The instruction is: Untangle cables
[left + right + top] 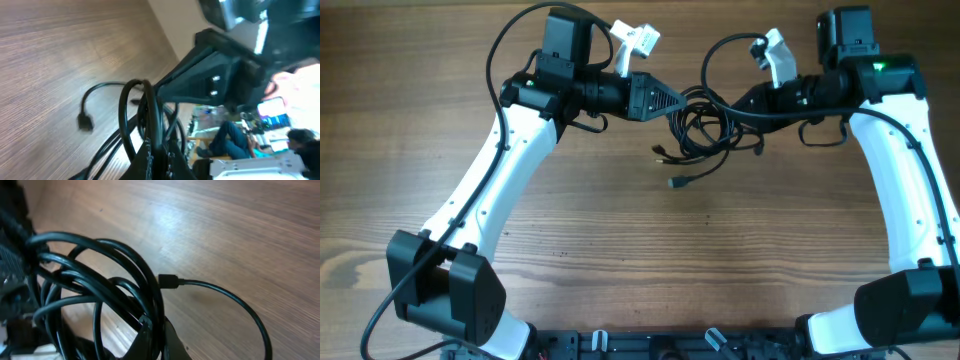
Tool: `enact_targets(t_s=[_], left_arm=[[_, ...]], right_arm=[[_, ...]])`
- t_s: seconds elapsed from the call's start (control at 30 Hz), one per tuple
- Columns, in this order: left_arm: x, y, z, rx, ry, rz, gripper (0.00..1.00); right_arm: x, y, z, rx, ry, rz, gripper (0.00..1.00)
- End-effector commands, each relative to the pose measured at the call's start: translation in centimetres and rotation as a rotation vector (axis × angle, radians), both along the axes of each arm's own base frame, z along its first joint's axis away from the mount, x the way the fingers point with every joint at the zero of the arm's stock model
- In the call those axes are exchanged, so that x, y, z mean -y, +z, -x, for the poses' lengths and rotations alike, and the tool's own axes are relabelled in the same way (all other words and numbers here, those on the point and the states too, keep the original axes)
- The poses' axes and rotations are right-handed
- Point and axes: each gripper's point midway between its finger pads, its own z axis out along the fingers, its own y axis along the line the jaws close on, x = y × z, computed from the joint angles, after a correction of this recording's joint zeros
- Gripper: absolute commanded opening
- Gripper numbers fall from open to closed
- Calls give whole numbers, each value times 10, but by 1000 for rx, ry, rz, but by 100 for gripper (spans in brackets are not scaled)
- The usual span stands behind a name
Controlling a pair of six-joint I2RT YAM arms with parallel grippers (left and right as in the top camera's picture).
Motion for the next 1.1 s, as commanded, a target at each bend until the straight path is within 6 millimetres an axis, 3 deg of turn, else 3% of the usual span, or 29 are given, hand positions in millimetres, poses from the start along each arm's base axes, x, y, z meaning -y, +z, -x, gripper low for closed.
enact_targets(t_s=[0.0,0.13,0.27,0.37,0.43,0.57,0.7,0.8,0.93,1.07], left_arm=[[-7,-4,-4,12,96,-107,4],[-20,-35,-5,-34,192,-280,4],[-32,-52,-6,-57,247,-383,4],[-37,-56,-7,-57,267,-414,4],[-37,-55,-7,-57,267,-413,4],[-33,-51,-7,-48,252,-384,4],[-15,-34,4,-16,131,-269,4],[-2,-12,6,23,60,-146,4],[-1,25,4,126,-39,39,4],[-9,51,4,198,-109,159,4]], right_arm=[[20,29,-15,70,-167,60,4],[52,84,-22,236,-409,114,4],[94,140,-1,369,-728,119,4],[112,161,15,428,-838,128,4],[110,169,24,447,-827,112,4],[89,157,26,394,-698,84,5],[67,128,20,287,-561,71,13],[51,101,14,201,-439,69,24],[43,76,8,123,-374,83,50],[40,71,7,99,-360,74,57]])
